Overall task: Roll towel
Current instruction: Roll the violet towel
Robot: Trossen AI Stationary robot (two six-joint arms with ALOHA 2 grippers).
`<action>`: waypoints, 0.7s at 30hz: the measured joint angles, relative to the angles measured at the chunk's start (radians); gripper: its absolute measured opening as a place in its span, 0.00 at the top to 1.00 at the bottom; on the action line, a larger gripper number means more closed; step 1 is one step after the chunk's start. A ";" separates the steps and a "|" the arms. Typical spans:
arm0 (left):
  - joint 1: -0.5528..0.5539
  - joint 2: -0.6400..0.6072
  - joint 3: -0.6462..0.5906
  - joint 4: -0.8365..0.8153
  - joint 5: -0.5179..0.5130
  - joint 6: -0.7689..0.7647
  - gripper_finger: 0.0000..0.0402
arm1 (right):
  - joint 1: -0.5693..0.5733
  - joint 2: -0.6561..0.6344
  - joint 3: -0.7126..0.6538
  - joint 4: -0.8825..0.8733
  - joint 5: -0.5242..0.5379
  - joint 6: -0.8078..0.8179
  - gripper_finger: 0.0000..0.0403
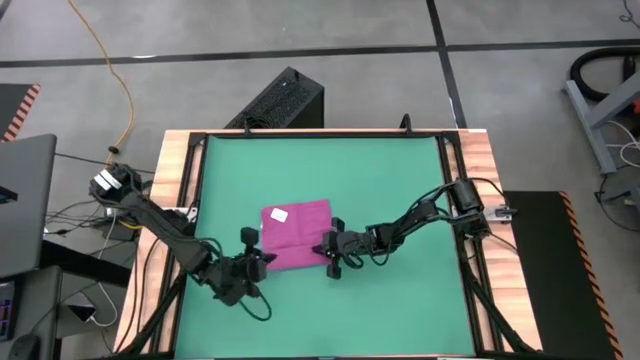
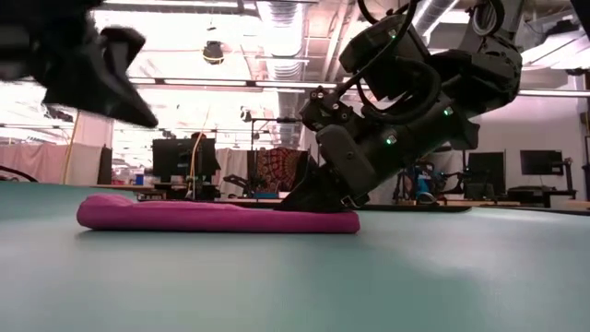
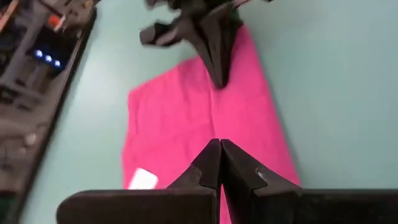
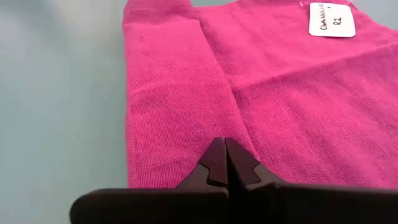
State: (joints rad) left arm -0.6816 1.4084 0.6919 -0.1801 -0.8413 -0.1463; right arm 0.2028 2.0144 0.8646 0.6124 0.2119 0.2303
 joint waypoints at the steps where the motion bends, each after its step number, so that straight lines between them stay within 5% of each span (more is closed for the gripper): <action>1: -0.005 -0.001 -0.037 0.049 -0.009 -0.030 1.00 | 0.000 0.000 0.000 -0.001 0.000 -0.002 0.99; 7: -0.006 0.030 -0.201 0.407 -0.008 -0.082 1.00 | 0.000 0.000 0.000 -0.013 -0.001 -0.002 0.99; 21: -0.019 0.238 -0.248 0.436 0.038 -0.365 1.00 | 0.000 0.000 -0.002 -0.013 -0.003 -0.003 0.98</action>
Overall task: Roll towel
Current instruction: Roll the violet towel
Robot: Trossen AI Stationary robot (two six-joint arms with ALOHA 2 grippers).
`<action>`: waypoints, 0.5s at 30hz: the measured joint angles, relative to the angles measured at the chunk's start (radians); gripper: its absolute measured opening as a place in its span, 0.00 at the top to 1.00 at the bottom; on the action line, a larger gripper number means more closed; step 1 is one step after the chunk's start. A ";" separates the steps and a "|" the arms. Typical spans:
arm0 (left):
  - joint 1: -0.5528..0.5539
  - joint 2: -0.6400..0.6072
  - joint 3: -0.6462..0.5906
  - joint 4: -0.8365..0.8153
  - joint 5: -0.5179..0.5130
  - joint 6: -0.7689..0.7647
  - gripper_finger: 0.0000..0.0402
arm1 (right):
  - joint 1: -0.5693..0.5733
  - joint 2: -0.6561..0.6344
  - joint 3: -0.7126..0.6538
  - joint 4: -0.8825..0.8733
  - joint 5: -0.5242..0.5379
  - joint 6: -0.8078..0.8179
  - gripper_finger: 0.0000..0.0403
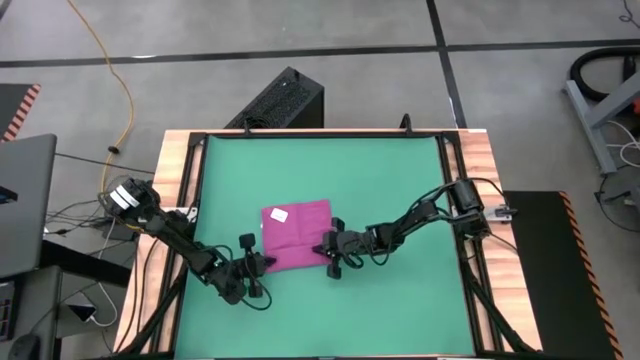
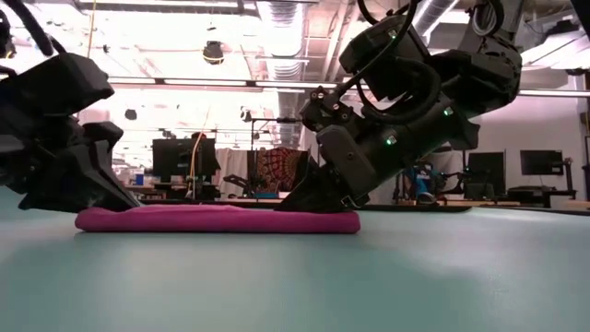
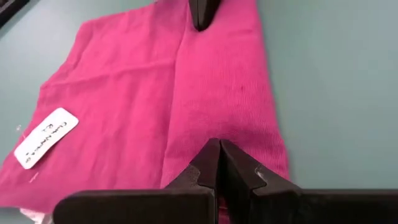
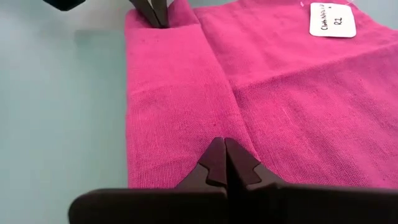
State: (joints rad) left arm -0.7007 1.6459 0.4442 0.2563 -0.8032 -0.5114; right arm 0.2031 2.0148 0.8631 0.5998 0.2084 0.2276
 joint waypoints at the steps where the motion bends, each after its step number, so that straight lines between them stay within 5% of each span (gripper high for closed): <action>1: -0.001 0.005 0.000 -0.008 0.000 -0.016 1.00 | 0.000 -0.001 0.000 0.007 -0.001 0.000 0.98; 8: -0.013 0.004 0.002 -0.092 0.024 -0.122 1.00 | 0.020 -0.102 -0.005 -0.041 -0.005 -0.093 0.98; 15: -0.013 0.005 0.002 -0.103 0.047 -0.113 1.00 | 0.052 -0.340 -0.002 -0.286 -0.081 -0.245 0.97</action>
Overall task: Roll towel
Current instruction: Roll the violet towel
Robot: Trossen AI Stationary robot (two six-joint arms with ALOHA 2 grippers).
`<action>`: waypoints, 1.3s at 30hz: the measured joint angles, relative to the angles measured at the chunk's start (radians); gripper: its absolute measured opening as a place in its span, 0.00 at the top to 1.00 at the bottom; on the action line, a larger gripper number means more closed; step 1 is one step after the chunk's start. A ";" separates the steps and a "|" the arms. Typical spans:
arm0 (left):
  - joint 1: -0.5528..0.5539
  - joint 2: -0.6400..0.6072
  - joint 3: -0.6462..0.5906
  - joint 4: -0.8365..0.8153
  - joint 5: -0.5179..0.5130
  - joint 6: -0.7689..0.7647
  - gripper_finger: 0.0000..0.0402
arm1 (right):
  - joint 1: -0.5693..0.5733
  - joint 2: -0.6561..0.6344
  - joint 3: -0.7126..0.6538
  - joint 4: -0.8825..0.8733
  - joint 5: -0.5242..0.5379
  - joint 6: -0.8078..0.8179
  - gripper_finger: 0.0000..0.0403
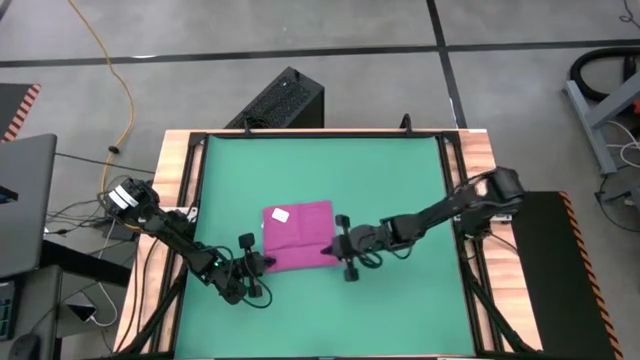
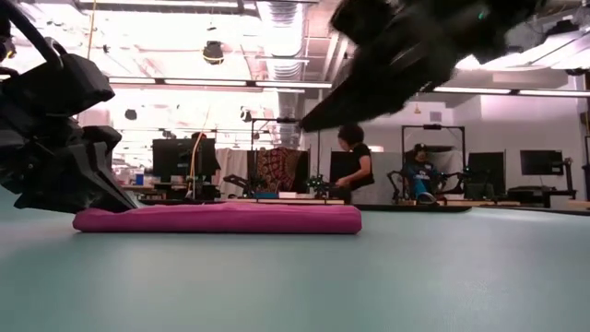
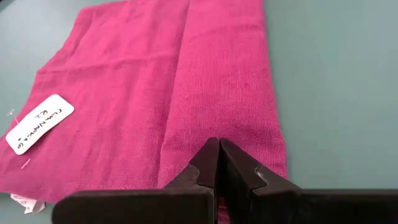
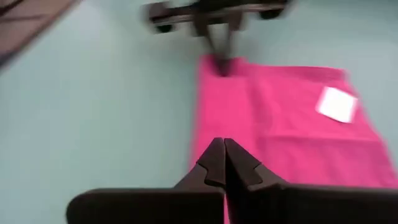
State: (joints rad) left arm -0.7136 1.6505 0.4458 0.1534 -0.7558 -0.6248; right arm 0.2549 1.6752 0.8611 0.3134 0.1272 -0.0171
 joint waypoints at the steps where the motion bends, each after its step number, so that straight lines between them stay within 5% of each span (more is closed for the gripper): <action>1: 0.000 0.000 0.000 0.000 0.001 -0.001 1.00 | 0.009 -0.029 0.000 -0.045 -0.029 -0.012 0.96; 8: 0.000 0.001 -0.001 -0.001 -0.003 -0.010 1.00 | 0.081 -0.097 0.000 -0.190 -0.067 -0.078 0.64; 15: -0.001 0.002 -0.002 -0.003 -0.007 -0.012 1.00 | 0.086 0.043 0.000 -0.087 0.029 -0.246 0.24; 39: 0.000 0.002 -0.003 -0.008 -0.007 -0.014 1.00 | -0.021 0.251 -0.011 0.011 0.057 -0.226 0.22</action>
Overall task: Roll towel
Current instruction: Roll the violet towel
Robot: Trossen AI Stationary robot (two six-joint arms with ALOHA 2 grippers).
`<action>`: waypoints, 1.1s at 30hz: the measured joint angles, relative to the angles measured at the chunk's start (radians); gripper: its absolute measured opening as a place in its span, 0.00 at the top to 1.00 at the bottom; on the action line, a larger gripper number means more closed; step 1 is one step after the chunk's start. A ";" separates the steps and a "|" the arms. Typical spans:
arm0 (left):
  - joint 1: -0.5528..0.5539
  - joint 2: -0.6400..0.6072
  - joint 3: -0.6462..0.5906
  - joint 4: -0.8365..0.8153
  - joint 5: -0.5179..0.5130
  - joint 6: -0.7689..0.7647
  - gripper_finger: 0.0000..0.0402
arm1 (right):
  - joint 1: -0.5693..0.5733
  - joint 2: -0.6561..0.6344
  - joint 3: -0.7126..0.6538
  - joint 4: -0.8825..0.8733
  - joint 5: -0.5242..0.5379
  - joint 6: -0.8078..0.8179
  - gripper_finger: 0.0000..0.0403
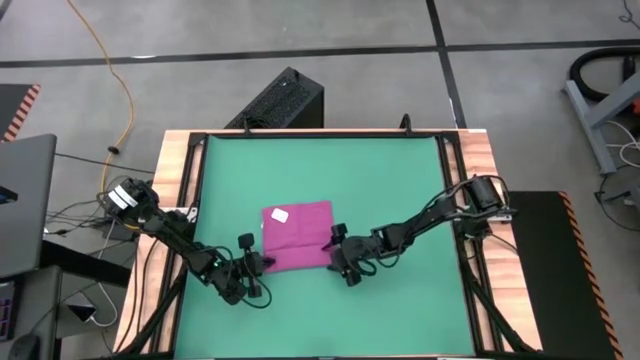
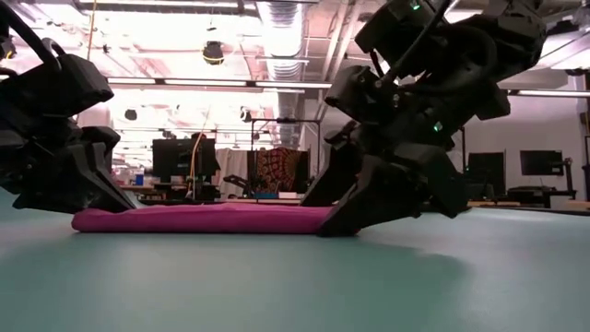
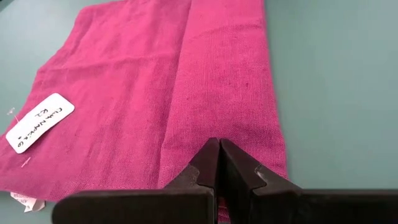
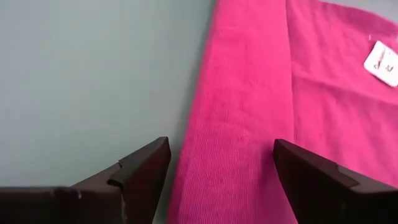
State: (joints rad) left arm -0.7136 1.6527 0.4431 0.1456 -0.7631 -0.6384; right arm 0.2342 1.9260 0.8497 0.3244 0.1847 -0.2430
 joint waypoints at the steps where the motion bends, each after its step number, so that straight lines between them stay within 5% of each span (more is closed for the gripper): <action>1: 0.000 0.000 0.000 -0.001 0.002 -0.001 1.00 | -0.006 0.014 0.000 -0.001 -0.003 0.010 0.22; 15: 0.001 0.000 0.000 -0.007 0.014 -0.003 1.00 | -0.032 0.092 0.003 0.014 0.010 0.152 0.35; 27: 0.002 -0.001 0.010 -0.004 0.026 -0.004 1.00 | -0.021 0.095 0.003 0.013 0.103 0.231 0.79; 33: 0.001 -0.061 0.032 -0.007 0.109 0.006 1.00 | 0.004 0.052 0.002 -0.020 0.030 0.265 0.95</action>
State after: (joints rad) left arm -0.7128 1.5914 0.4746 0.1383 -0.6544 -0.6323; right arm 0.2379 1.9777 0.8515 0.3045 0.2145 0.0222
